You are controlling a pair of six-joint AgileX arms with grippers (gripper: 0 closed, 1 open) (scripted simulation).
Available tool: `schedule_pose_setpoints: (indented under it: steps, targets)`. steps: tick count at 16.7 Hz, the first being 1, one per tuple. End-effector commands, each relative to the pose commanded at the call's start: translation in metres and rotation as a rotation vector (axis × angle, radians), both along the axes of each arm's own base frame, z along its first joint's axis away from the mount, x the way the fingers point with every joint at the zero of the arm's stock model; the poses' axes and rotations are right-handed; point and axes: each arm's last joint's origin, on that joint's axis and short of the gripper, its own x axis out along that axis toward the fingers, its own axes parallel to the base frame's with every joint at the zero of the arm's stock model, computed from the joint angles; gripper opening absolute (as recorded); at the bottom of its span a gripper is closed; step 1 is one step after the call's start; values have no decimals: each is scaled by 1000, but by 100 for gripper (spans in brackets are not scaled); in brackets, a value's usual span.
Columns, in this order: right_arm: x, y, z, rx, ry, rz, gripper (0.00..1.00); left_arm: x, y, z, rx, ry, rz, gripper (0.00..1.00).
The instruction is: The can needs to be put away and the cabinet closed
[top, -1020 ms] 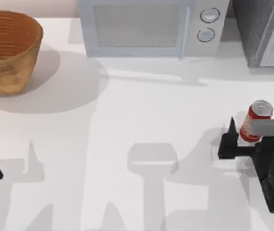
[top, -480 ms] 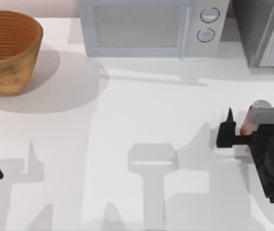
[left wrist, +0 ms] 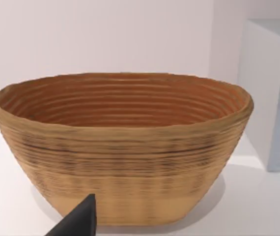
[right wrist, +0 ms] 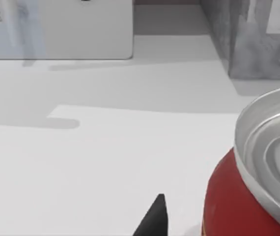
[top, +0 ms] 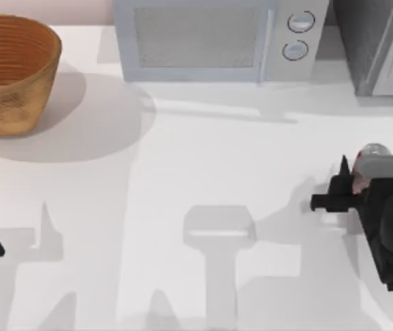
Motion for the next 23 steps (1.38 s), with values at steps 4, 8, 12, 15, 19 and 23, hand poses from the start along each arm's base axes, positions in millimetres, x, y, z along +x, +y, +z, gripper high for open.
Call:
schedule_pose_setpoints:
  steps: [4, 8, 12, 15, 19, 23]
  targets:
    - [0, 0, 0, 0, 0, 0, 10, 0, 0, 0, 0, 0, 0, 100]
    - [0, 0, 0, 0, 0, 0, 0, 0, 0, 0, 0, 0, 0, 100]
    - [0, 0, 0, 0, 0, 0, 0, 0, 0, 0, 0, 0, 0, 100]
    - [0, 0, 1, 1, 0, 0, 0, 0, 0, 0, 0, 0, 0, 100]
    - [6, 3, 17, 4, -11, 4, 0, 0, 0, 0, 0, 0, 0, 100]
    - [14, 6, 51, 0, -4, 3, 0, 0, 0, 0, 0, 0, 0, 100]
